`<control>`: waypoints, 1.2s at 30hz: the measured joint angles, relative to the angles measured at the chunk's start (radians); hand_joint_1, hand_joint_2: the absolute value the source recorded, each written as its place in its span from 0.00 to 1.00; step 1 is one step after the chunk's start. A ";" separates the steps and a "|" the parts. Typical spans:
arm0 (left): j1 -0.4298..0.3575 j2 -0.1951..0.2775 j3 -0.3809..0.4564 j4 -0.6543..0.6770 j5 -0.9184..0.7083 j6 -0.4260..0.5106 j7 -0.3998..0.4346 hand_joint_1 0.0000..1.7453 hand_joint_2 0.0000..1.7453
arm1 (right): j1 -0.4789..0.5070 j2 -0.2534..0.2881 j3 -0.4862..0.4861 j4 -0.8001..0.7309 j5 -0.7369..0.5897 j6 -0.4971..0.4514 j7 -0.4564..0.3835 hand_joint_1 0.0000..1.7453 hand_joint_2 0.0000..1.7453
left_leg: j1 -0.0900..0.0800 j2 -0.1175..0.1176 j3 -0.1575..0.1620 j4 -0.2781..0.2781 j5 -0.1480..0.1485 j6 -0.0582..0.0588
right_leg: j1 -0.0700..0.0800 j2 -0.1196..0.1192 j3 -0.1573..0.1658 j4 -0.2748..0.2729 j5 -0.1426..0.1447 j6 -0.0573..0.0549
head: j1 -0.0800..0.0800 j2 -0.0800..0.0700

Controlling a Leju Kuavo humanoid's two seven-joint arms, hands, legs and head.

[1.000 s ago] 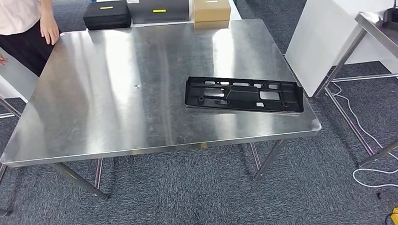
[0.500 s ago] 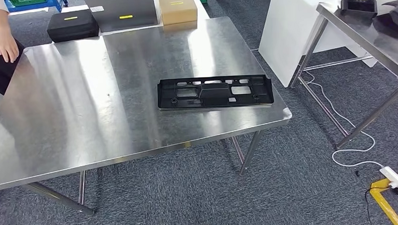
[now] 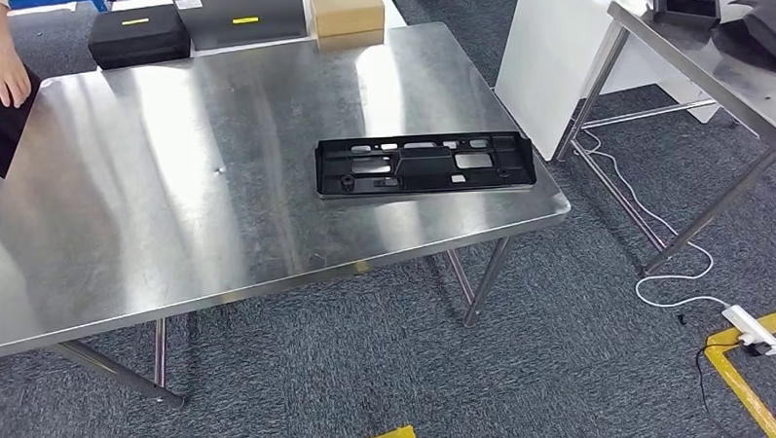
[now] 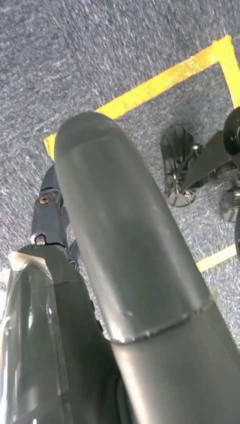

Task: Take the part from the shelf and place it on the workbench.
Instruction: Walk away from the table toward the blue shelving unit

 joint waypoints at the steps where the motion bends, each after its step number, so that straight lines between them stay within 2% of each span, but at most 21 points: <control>1: 0.000 -0.001 0.000 0.000 0.000 0.000 0.000 0.00 0.00 | -0.002 -0.001 0.001 0.000 0.001 0.002 0.001 0.00 0.00 | -0.001 0.001 -0.002 0.000 0.006 -0.006 | 0.003 -0.004 0.031 -0.055 0.015 -0.004 | -0.001 0.000; 2: -0.001 -0.002 0.000 0.000 0.000 0.000 0.000 0.00 0.00 | -0.003 -0.002 0.001 0.000 0.001 0.003 0.001 0.00 0.00 | -0.002 0.002 -0.003 0.000 0.012 -0.012 | 0.007 -0.006 0.044 -0.083 0.023 -0.010 | -0.002 0.000; 4: -0.001 -0.002 0.000 0.000 0.000 0.000 0.000 0.00 0.00 | -0.003 -0.002 0.002 0.000 0.002 0.005 0.004 0.00 0.00 | -0.001 0.003 -0.005 -0.003 0.025 -0.025 | 0.010 -0.005 0.037 -0.087 0.036 -0.024 | -0.003 0.000; 6: 0.000 -0.001 0.000 0.000 0.000 0.000 0.000 0.00 0.00 | -0.002 0.000 0.003 0.000 0.001 0.006 0.007 0.00 0.00 | 0.003 -0.002 -0.017 0.013 0.008 -0.036 | 0.001 -0.006 0.026 -0.088 0.054 -0.039 | -0.003 0.000; 7: 0.001 0.000 0.000 0.000 0.000 0.000 0.000 0.00 0.00 | -0.002 0.000 0.003 0.000 0.001 0.006 0.008 0.00 0.00 | 0.005 -0.006 -0.030 0.045 -0.025 -0.042 | -0.004 -0.007 0.017 -0.090 0.066 -0.046 | -0.006 0.000; 9: 0.002 0.000 0.000 0.000 -0.001 0.000 0.000 0.00 0.00 | -0.002 0.000 0.003 0.000 0.000 0.006 0.010 0.00 0.00 | 0.009 -0.012 -0.065 0.163 -0.125 -0.052 | -0.005 -0.008 -0.005 -0.089 0.084 -0.056 | -0.010 0.000; 11: 0.002 0.001 0.000 0.000 -0.002 0.000 0.000 0.00 0.00 | -0.001 0.000 0.004 0.000 0.000 0.008 0.010 0.00 0.00 | 0.012 -0.013 -0.077 0.263 -0.186 -0.060 | -0.004 -0.007 -0.027 -0.086 0.100 -0.055 | -0.011 0.000; 12: 0.002 0.002 0.000 0.000 -0.002 0.000 0.000 0.00 0.00 | 0.000 0.000 0.004 0.000 0.000 0.010 0.010 0.00 0.00 | 0.014 -0.013 -0.059 0.264 -0.187 -0.062 | -0.004 -0.006 -0.036 -0.083 0.108 -0.052 | -0.011 0.000; 14: 0.002 0.003 0.000 0.000 -0.002 0.000 -0.001 0.00 0.00 | 0.001 0.001 0.004 0.000 0.001 0.015 0.010 0.00 0.00 | 0.019 -0.014 0.035 0.153 -0.149 -0.064 | -0.006 -0.004 -0.054 -0.071 0.118 -0.044 | -0.011 0.000; 16: 0.000 0.004 0.000 0.000 -0.003 0.001 -0.002 0.00 0.00 | 0.001 0.001 0.004 0.000 0.001 0.018 0.010 0.00 0.00 | 0.019 -0.021 0.113 0.034 -0.125 -0.058 | -0.002 -0.002 -0.072 -0.055 0.123 -0.035 | -0.010 0.000; 17: -0.001 0.004 0.000 0.000 -0.004 0.001 -0.003 0.00 0.00 | 0.000 0.001 0.005 0.000 0.000 0.018 0.011 0.00 0.00 | 0.016 -0.024 0.126 0.008 -0.122 -0.052 | 0.001 -0.002 -0.078 -0.051 0.126 -0.030 | -0.010 0.000; 21: -0.002 0.003 0.000 0.001 -0.006 0.001 -0.005 0.00 0.00 | 0.001 0.000 0.005 0.000 -0.001 0.017 0.012 0.00 0.00 | 0.006 -0.019 0.112 -0.001 -0.101 -0.014 | 0.002 -0.001 -0.097 -0.037 0.129 -0.004 | -0.008 0.000; 23: -0.004 0.003 0.000 0.001 -0.006 0.001 -0.005 0.00 0.00 | 0.002 0.000 0.005 0.000 -0.001 0.017 0.013 0.00 0.00 | 0.006 -0.013 0.097 -0.004 -0.084 0.005 | -0.003 -0.001 -0.135 0.046 0.073 -0.009 | -0.004 0.000; 25: -0.004 0.005 0.000 0.001 -0.006 0.001 -0.006 0.00 0.00 | 0.002 0.001 0.005 0.001 -0.001 0.017 0.013 0.00 0.00 | 0.004 -0.010 0.076 -0.004 -0.069 0.011 | -0.005 -0.001 -0.187 0.181 -0.001 -0.012 | 0.000 0.000; 26: -0.004 0.005 0.000 0.001 -0.006 0.001 -0.006 0.00 0.00 | 0.003 0.001 0.005 0.001 -0.001 0.017 0.013 0.00 0.00 | 0.003 -0.008 0.065 -0.003 -0.062 0.010 | -0.005 -0.001 -0.198 0.226 -0.021 -0.009 | 0.000 0.000; 27: -0.004 0.006 0.000 0.001 -0.006 0.001 -0.006 0.00 0.00 | 0.003 0.001 0.005 0.001 -0.001 0.017 0.014 0.00 0.00 | 0.002 -0.007 0.056 -0.003 -0.055 0.009 | -0.005 -0.001 -0.189 0.236 -0.027 -0.003 | 0.000 0.000; 28: -0.004 0.006 0.000 0.001 -0.006 0.001 -0.006 0.00 0.00 | 0.003 0.001 0.005 0.001 0.000 0.017 0.014 0.00 0.00 | 0.002 -0.007 0.048 -0.003 -0.049 0.007 | -0.005 -0.001 -0.156 0.201 -0.018 0.003 | 0.000 0.000; 30: -0.004 0.005 0.000 0.001 -0.006 0.001 -0.006 0.00 0.00 | 0.001 0.000 0.006 0.001 0.001 0.017 0.014 0.00 0.00 | 0.001 -0.006 0.038 -0.002 -0.037 0.001 | -0.003 -0.002 -0.051 0.047 0.017 0.009 | 0.001 0.000; 32: -0.004 0.004 0.000 0.001 -0.006 0.001 -0.006 0.00 0.00 | -0.002 -0.001 0.006 0.001 0.001 0.017 0.014 0.00 0.00 | -0.002 -0.006 0.033 -0.001 -0.029 -0.009 | 0.003 -0.003 0.012 -0.065 0.039 0.000 | 0.000 0.000; 34: -0.005 0.004 0.000 0.001 -0.006 0.001 -0.006 0.00 0.00 | -0.001 -0.001 0.006 0.001 0.001 0.017 0.014 0.00 0.00 | -0.002 -0.005 0.031 -0.001 -0.021 -0.021 | 0.010 -0.003 0.016 -0.082 0.048 -0.015 | -0.002 0.000; 36: -0.004 0.004 0.000 0.001 -0.006 0.001 -0.006 0.00 0.00 | 0.000 -0.001 0.006 0.001 0.001 0.018 0.015 0.00 0.00 | 0.002 -0.008 0.025 0.008 -0.026 -0.034 | 0.000 -0.003 0.015 -0.085 0.060 -0.030 | -0.002 0.000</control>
